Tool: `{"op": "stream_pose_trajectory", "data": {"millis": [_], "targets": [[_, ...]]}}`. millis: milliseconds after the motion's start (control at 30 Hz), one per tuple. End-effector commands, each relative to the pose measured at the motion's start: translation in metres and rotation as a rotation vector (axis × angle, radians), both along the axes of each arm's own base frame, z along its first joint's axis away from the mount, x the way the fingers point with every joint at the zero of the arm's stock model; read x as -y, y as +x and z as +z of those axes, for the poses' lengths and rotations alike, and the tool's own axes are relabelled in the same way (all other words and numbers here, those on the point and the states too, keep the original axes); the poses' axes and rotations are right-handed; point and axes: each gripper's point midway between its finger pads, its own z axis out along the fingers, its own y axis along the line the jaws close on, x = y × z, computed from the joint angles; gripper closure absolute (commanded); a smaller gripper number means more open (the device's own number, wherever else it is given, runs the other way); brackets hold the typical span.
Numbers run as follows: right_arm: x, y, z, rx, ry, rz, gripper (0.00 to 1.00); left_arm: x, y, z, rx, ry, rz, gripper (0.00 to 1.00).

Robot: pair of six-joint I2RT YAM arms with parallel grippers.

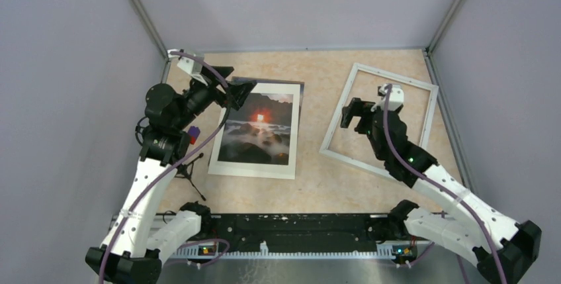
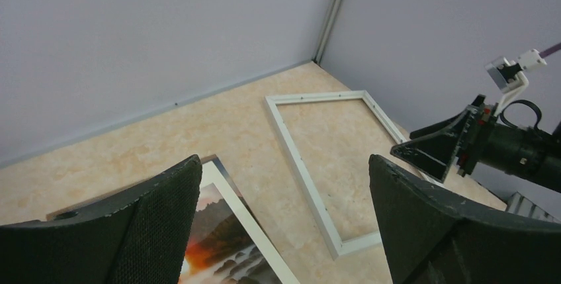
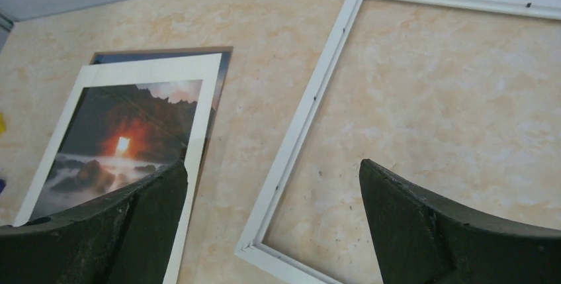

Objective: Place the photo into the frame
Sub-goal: Pick up the photo frame item at the center of the board.

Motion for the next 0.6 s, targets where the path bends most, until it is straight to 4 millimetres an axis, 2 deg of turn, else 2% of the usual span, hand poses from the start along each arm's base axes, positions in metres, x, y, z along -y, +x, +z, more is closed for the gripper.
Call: {"op": "stream_pose_trajectory", "data": {"millis": [0, 133, 200, 233, 267, 300, 367, 500, 567], "targets": [[-0.028, 0.023, 0.004, -0.025, 0.077, -0.004, 0.01, 0.011, 0.016, -0.031, -0.091, 0.026, 0.007, 0.02], [-0.054, 0.043, -0.018, -0.121, 0.106, -0.003, 0.01, -0.003, 0.05, -0.096, -0.367, 0.076, 0.196, 0.02], [-0.075, 0.05, -0.031, -0.183, 0.084, 0.057, 0.01, -0.011, 0.062, -0.135, -0.515, 0.124, 0.275, 0.02], [-0.087, 0.054, -0.042, -0.228, 0.066, 0.091, 0.01, -0.016, 0.065, -0.155, -0.593, 0.157, 0.31, 0.02], [-0.095, 0.056, -0.041, -0.249, 0.071, 0.118, 0.01, -0.017, 0.067, -0.174, -0.666, 0.194, 0.328, 0.02], [-0.107, 0.057, -0.054, -0.307, 0.058, 0.152, 0.01, -0.019, 0.066, -0.191, -0.734, 0.234, 0.336, 0.02], [-0.119, 0.061, -0.067, -0.37, 0.051, 0.174, 0.01, -0.018, 0.063, -0.224, -0.849, 0.304, 0.317, 0.02], [-0.146, 0.066, -0.097, -0.492, 0.041, 0.292, 0.01, -0.019, 0.051, -0.261, -0.998, 0.372, 0.309, 0.02], [-0.15, 0.07, -0.116, -0.59, 0.097, 0.298, 0.01, -0.022, 0.048, -0.272, -1.009, 0.382, 0.316, 0.02]]}}
